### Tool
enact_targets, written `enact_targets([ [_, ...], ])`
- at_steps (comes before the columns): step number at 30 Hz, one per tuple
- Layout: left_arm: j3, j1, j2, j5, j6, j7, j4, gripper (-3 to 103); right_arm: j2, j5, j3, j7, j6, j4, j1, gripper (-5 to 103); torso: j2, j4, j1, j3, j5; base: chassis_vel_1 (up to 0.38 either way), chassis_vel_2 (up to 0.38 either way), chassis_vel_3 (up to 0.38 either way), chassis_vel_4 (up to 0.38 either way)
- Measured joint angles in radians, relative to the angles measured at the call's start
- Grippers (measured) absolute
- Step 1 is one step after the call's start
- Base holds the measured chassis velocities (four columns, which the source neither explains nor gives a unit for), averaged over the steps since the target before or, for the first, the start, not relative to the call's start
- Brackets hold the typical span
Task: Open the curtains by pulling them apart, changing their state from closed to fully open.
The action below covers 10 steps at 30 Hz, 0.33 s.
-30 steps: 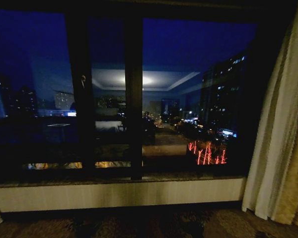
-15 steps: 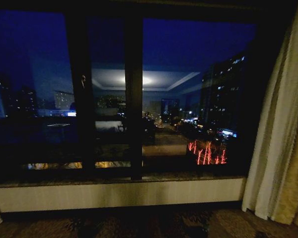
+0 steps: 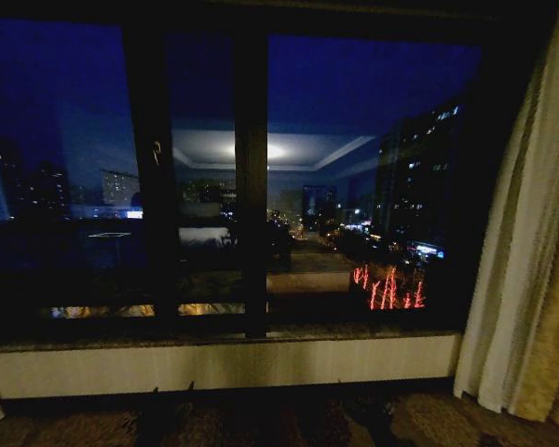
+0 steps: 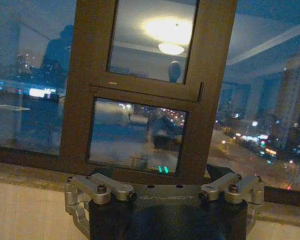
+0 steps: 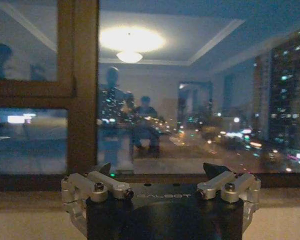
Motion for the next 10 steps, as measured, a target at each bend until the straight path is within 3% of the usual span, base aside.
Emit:
enact_targets([
  [7, 0.007, 0.133, -0.069, 0.031, 0.152, -0.093, -0.194, 100, 0.0, 0.01, -0.022, 0.025, -0.099, 0.195, -0.11, 100, 0.0, 0.0, 0.0, 0.0, -0.0001, 0.0, 0.0, 0.0, 0.0],
  [10, 0.013, 0.158, -0.103, 0.045, 0.173, -0.103, -0.239, 100, 0.0, 0.01, -0.031, 0.035, -0.119, 0.245, -0.153, 100, 0.0, 0.0, 0.0, 0.0, -0.0001, 0.0, 0.0, 0.0, 0.0],
])
